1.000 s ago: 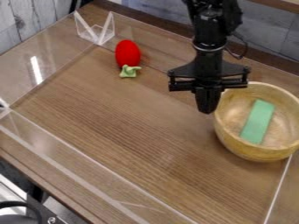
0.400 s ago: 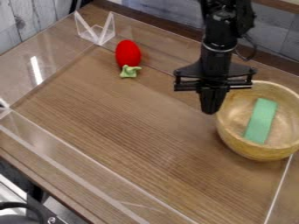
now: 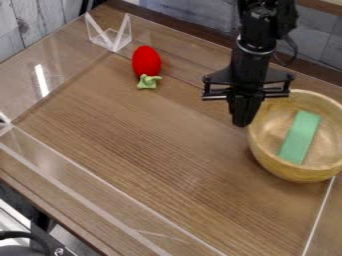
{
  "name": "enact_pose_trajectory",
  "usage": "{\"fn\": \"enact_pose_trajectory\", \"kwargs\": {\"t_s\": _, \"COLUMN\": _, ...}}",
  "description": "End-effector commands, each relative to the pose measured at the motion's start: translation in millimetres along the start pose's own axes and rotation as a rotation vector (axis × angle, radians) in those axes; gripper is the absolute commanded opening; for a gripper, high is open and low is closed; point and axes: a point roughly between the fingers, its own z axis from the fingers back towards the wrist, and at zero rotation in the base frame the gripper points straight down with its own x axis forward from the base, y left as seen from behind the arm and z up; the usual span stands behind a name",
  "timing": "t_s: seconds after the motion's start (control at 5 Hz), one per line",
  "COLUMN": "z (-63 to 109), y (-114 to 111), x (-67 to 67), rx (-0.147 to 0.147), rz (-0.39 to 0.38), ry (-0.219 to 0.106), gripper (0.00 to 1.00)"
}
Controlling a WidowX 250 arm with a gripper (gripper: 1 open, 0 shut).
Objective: Remove the green stick from the brown bowl and put it on the table
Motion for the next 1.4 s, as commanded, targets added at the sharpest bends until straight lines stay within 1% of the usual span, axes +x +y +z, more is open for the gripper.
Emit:
{"fn": "enact_pose_trajectory", "kwargs": {"t_s": 0.0, "z": 4.6, "y": -17.4, "x": -23.9, "rx": -0.052, "rz": -0.111, "ry": -0.01, "gripper": 0.0}}
{"fn": "enact_pose_trajectory", "kwargs": {"t_s": 0.2, "z": -4.8, "y": 8.0, "x": -11.1, "rx": -0.056, "rz": -0.103, "ry": 0.007, "gripper": 1.0}}
{"fn": "enact_pose_trajectory", "kwargs": {"t_s": 0.4, "z": 1.7, "y": 8.5, "x": -8.0, "rx": -0.062, "rz": -0.116, "ry": 0.026, "gripper": 1.0}}
{"fn": "enact_pose_trajectory", "kwargs": {"t_s": 0.6, "z": 6.4, "y": 3.1, "x": -7.6, "rx": -0.051, "rz": -0.159, "ry": 0.047, "gripper": 1.0}}
{"fn": "enact_pose_trajectory", "kwargs": {"t_s": 1.0, "z": 14.8, "y": 11.1, "x": 1.1, "rx": -0.044, "rz": -0.11, "ry": 0.062, "gripper": 1.0}}
{"fn": "enact_pose_trajectory", "kwargs": {"t_s": 1.2, "z": 18.3, "y": 14.7, "x": -0.7, "rx": -0.041, "rz": -0.093, "ry": 0.072, "gripper": 1.0}}
